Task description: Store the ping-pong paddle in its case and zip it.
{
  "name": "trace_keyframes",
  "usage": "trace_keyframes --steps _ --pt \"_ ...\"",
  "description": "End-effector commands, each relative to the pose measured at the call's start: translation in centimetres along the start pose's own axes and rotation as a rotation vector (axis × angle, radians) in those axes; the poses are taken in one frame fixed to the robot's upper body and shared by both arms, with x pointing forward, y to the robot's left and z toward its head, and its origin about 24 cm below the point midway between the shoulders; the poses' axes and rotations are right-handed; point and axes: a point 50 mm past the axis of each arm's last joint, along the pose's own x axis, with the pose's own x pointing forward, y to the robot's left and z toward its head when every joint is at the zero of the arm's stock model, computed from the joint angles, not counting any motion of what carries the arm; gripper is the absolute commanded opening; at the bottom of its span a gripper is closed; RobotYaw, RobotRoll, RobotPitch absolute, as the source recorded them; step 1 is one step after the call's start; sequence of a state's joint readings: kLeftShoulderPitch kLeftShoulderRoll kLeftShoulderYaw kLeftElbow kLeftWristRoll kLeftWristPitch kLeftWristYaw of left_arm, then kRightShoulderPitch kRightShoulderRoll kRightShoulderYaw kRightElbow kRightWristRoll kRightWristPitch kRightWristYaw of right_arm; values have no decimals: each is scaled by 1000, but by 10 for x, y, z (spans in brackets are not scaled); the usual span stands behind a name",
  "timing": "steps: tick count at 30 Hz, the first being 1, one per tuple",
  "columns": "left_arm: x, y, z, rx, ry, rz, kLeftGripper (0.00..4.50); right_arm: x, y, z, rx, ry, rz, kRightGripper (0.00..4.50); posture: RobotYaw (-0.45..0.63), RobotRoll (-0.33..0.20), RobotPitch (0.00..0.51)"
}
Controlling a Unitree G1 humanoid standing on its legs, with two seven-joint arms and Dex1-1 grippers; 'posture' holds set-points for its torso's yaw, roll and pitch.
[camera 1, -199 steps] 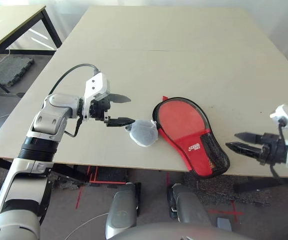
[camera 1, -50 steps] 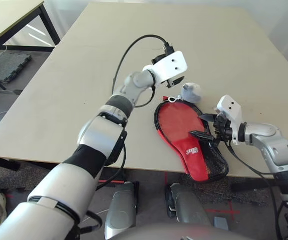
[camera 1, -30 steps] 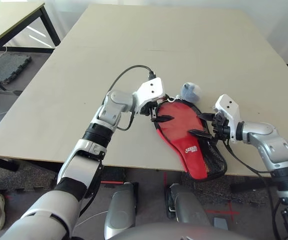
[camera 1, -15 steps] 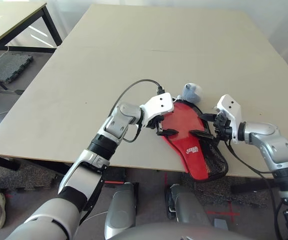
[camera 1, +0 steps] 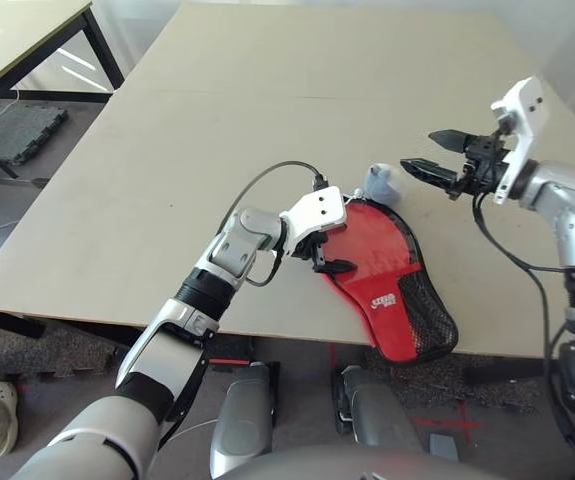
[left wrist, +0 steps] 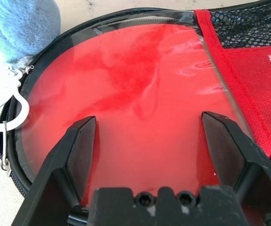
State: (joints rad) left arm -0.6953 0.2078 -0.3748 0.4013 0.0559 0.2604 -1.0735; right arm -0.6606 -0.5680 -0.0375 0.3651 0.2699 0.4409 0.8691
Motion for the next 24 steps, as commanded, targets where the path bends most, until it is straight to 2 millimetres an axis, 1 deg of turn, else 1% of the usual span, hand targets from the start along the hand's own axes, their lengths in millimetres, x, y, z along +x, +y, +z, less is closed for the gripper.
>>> trace_keyframes --steps 1,8,9,11,13,18,21,22,24 --pt "4 -7 -17 -38 71 -16 4481 14 0 -19 33 60 12 4500 110 0 149" --pt "5 -12 -18 -46 76 -24 4481 35 -2 -35 74 99 -29 4500 128 0 158" --pt "5 -13 -18 -48 77 -27 4498 38 -2 -36 76 100 -27 4316 130 0 159" --pt "7 -15 -18 -51 77 -36 4500 42 -4 -36 83 86 -43 3886 133 0 164" --pt "8 -17 -18 -50 77 -39 4500 45 -10 -31 67 53 -110 3209 132 0 167" --pt "11 -22 -17 -53 74 -50 4500 50 -22 -20 46 -7 -232 1342 134 0 174" --pt "13 -26 -17 -56 73 -61 4500 52 -25 -14 36 -19 -271 460 146 0 179" --pt "14 -27 -17 -58 72 -63 4500 53 -26 -11 28 -22 -279 283 149 0 180" --pt "14 -29 -17 -61 72 -66 4500 54 -27 -7 21 -30 -290 213 153 0 180"
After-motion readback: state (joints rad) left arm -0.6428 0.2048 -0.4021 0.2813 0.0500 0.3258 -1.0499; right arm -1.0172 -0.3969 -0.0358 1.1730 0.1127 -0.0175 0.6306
